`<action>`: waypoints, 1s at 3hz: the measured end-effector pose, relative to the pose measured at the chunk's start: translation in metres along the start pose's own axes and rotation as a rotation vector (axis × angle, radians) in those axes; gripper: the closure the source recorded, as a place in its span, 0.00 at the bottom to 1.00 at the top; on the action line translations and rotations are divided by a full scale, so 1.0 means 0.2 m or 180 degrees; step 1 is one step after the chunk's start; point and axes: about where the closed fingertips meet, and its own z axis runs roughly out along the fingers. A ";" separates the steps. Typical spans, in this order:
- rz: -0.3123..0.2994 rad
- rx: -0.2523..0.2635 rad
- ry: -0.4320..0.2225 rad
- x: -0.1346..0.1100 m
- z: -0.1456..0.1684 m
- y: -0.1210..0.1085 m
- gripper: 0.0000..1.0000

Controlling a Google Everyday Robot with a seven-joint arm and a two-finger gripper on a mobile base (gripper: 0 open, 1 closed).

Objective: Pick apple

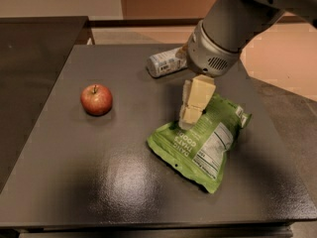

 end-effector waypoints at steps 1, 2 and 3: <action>-0.0142 -0.0130 -0.0215 -0.20 0.14 -0.02 0.00; -0.0224 -0.0266 -0.0421 -0.40 0.26 -0.04 0.00; -0.0280 -0.0367 -0.0554 -0.55 0.39 -0.05 0.00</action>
Offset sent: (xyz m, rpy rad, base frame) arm 0.0233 0.1490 -0.0220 0.1889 0.0840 0.1771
